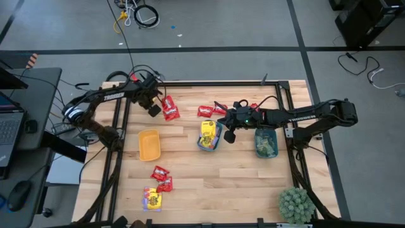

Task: Sort candy
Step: Put the yellow candy pack into the green bin

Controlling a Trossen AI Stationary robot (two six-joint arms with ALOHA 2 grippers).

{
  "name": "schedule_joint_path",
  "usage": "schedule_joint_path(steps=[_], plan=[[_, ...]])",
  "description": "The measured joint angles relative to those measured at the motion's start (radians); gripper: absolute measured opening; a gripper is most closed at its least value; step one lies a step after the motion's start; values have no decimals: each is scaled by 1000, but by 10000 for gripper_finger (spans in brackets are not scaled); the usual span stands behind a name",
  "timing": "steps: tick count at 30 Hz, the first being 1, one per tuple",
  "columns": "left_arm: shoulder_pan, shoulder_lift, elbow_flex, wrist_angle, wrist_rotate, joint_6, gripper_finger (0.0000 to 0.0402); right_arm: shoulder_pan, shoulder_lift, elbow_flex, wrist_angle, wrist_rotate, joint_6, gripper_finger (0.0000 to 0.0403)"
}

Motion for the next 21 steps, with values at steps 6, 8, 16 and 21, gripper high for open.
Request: schedule_joint_path(steps=[6,8,16,21], plan=[[-81,-111,0,26,3,-1,1,0,0,0,-1,0,-6,0],[-120,-153,0,39,13,16,1,0,0,0,-7,0,-1,0],[-383,-219,2,165,-6,47,0,0,-102,-1,-201,61,38,0],[-571,-207,2,326,-4,130,0,0,-168,0,-263,63,75,0]])
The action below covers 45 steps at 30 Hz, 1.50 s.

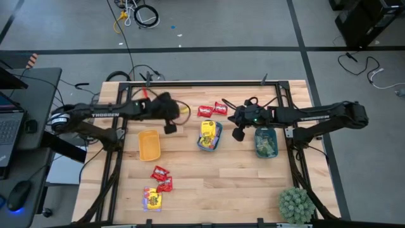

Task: Sort candy
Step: Put the yellow candy pack into the green bin

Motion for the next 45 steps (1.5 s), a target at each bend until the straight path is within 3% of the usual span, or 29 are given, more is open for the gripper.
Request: schedule_joint_path(steps=[9,16,27,32,38,42,45], plan=[[-228,16,4,238,42,-2,0,0,-16,0,-29,0,13,0],[-330,177,119,235,-34,-71,0,10,-10,0,-28,0,43,0],[-351,431,295,96,-76,-164,0,45,-10,0,-25,1,50,0],[-360,467,355,7,-75,-162,15,57,-10,0,-20,1,54,0],[-364,473,383,-40,-75,-161,63,87,4,1,26,-20,78,5],[-367,473,383,-35,-63,-160,96,113,69,1,123,-27,74,10],[-378,468,383,-28,-105,-165,92,120,152,1,231,-27,71,10]])
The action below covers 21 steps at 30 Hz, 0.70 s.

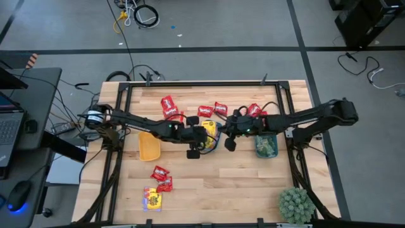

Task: Sort candy
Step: Put the yellow candy pack into the green bin

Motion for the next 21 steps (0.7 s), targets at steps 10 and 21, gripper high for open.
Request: schedule_joint_path(steps=[10,21], plan=[[-44,-233,-322,424,-1,-77,5,-9,277,10,312,0,3,0],[-51,-457,-629,654,133,-180,1,-89,476,121,239,-1,25,0]])
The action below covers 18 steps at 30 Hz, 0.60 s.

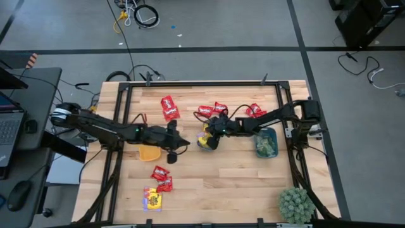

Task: Sort candy
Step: Put the yellow candy pack into the green bin

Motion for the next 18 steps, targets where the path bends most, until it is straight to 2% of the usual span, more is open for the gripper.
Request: schedule_joint_path(steps=[5,18], plan=[[-8,-70,-2,-133,-22,-4,1,5,-4,2,-58,1,9,0],[-45,-191,25,-290,-67,-8,1,51,-108,8,-69,4,-45,0]])
